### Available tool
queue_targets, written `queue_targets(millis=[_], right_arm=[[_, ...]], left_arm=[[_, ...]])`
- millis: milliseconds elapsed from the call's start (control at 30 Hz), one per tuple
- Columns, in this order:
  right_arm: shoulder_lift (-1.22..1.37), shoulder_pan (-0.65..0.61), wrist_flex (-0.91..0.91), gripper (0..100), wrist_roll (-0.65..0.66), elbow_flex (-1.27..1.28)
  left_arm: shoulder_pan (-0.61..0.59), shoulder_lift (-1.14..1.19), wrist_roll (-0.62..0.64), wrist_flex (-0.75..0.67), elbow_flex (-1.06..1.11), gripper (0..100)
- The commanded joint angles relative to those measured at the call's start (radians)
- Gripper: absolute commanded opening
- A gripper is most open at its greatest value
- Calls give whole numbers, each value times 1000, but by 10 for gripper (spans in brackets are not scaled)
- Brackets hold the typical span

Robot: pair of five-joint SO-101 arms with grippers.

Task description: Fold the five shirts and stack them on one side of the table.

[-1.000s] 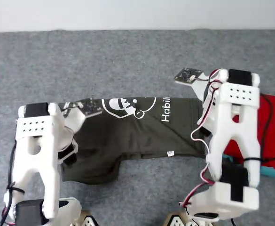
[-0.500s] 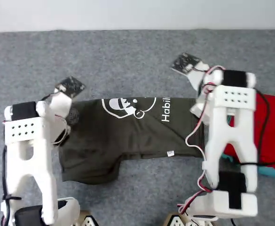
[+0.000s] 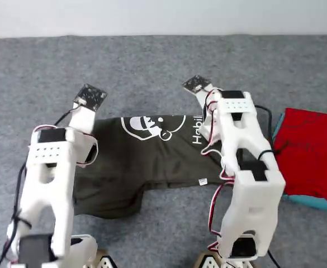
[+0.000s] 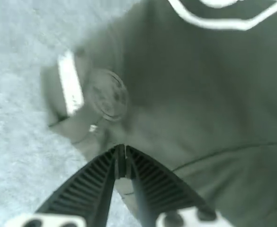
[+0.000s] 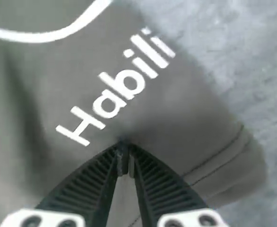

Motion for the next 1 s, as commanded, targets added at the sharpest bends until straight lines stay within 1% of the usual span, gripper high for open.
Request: queue_targets(millis=[0,133,300,600,667,767,900,967], right_arm=[[79,48,2,14,-3,-201],[203,87,51,14,-2,-393],[262,76,259,14,-2,-614],[259,-31,625,14,-5,-838],[245,-47,624,14,-8,-844],[185,-79,622,15,-8,-802],[56,-163,622,19,-8,-618],[-25,-217,621,20,-6,-508]], left_arm=[[-3,51,-46,-25,-8,6],[-2,77,-52,-23,-36,6],[-2,72,-55,-9,-59,6],[-17,46,-49,212,-240,6],[-61,0,-17,222,-269,6],[-180,-75,-2,222,-289,6],[-381,-121,-3,224,-285,6],[-489,-121,-26,219,-285,6]])
